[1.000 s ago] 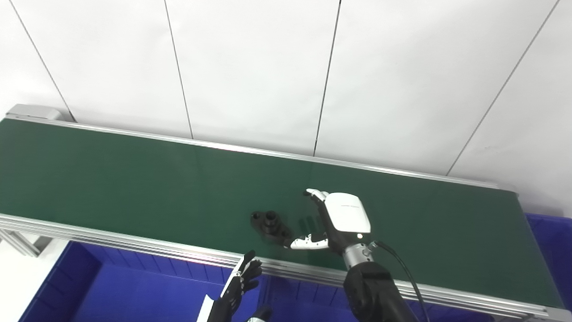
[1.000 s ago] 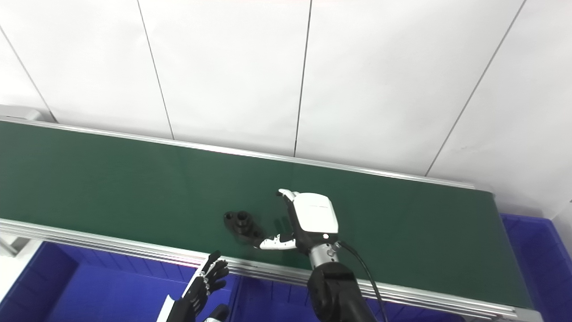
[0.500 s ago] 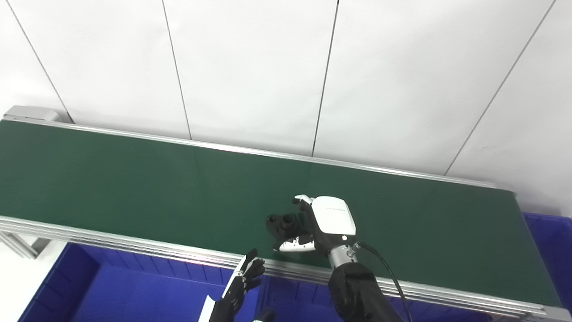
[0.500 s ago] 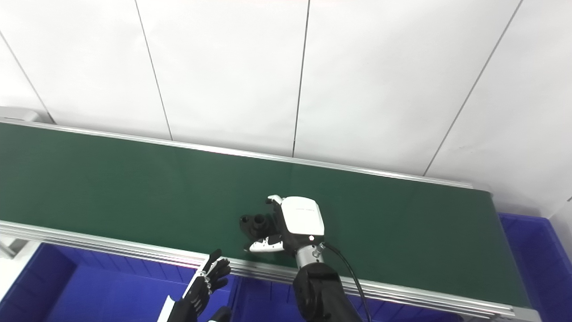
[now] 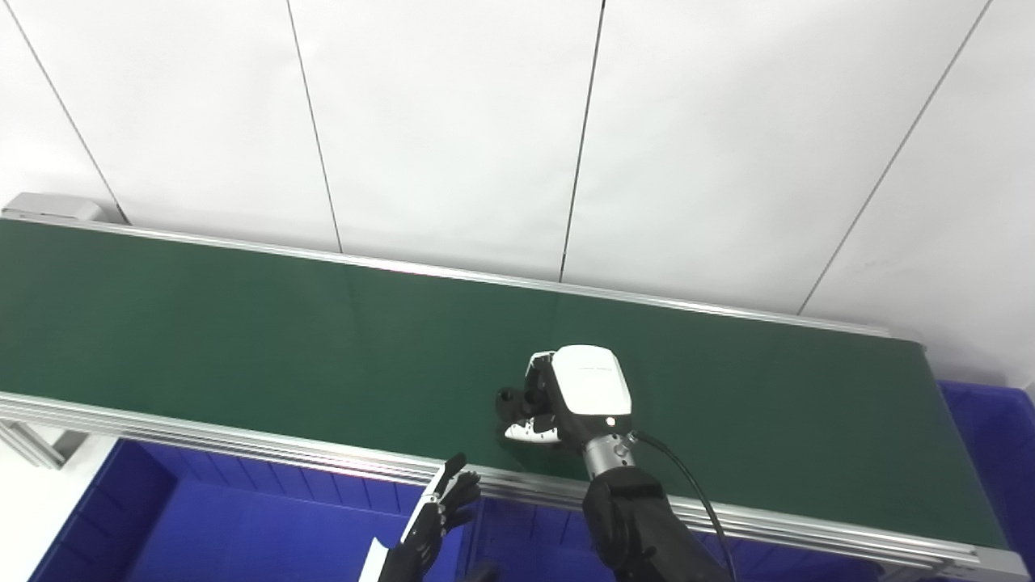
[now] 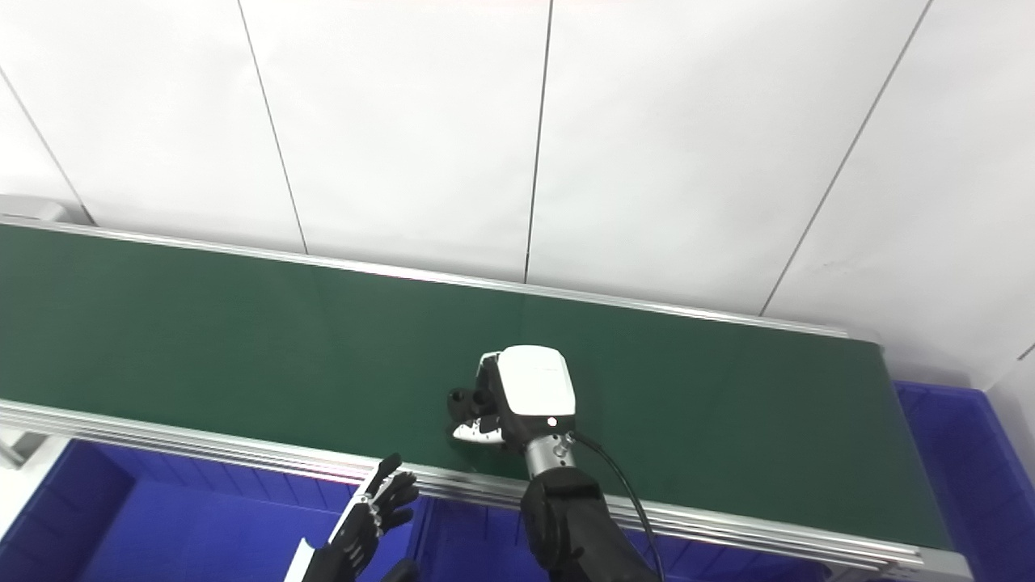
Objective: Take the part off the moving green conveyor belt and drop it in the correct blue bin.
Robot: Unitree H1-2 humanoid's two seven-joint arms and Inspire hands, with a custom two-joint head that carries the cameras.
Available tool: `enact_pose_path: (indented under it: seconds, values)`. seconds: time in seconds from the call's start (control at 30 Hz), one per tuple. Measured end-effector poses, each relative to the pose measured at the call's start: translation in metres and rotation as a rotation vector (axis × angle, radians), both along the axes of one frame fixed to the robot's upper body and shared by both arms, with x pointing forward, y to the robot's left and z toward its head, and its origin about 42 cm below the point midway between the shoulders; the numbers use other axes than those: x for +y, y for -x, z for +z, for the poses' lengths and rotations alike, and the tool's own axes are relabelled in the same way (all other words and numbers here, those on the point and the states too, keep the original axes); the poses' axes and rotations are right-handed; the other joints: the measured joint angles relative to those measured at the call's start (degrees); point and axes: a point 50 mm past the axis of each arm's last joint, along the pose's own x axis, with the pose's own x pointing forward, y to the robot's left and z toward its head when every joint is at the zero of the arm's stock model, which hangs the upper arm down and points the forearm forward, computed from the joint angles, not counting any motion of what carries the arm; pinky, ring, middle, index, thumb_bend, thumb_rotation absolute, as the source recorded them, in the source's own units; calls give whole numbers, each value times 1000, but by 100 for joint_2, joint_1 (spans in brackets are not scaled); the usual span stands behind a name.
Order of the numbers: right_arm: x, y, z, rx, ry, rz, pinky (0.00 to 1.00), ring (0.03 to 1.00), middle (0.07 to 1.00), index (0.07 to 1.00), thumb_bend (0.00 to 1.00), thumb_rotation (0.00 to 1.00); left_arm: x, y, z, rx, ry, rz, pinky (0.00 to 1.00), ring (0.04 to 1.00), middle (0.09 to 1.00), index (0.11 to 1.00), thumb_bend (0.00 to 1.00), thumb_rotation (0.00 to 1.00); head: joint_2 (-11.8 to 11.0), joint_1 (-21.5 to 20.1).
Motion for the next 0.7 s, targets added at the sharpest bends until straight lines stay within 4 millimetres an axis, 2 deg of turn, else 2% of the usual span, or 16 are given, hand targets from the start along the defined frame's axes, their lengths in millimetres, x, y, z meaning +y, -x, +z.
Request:
enact_pose_path:
  seconds: [0.3, 0.43, 0.53, 0.63, 0.7]
  values:
    - [-11, -2, -3, -9, -9, -29, 218, 244, 312, 476, 504, 154, 3, -1, 3, -5, -6, 5, 815, 850, 884, 940, 499, 673, 26, -70]
    - [-14, -2, -3, -8, -15, -33, 265, 284, 337, 478, 504, 153, 4, -2, 5, -8, -8, 5, 815, 846, 883, 939, 494, 667, 35, -97]
    - [-17, -2, -3, -8, -16, -37, 244, 265, 321, 477, 505, 153, 4, -1, 4, -2, -11, 4, 815, 843, 880, 939, 496, 666, 44, -132]
    - [-19, -2, -3, -23, -21, -32, 183, 199, 266, 473, 508, 149, 5, -1, 4, -1, -12, 4, 812, 840, 873, 940, 493, 668, 44, -167]
    - [-24, 0, -5, -58, -24, -21, 178, 196, 273, 477, 506, 152, 5, -1, 4, -1, -12, 4, 816, 838, 872, 942, 490, 670, 44, -167]
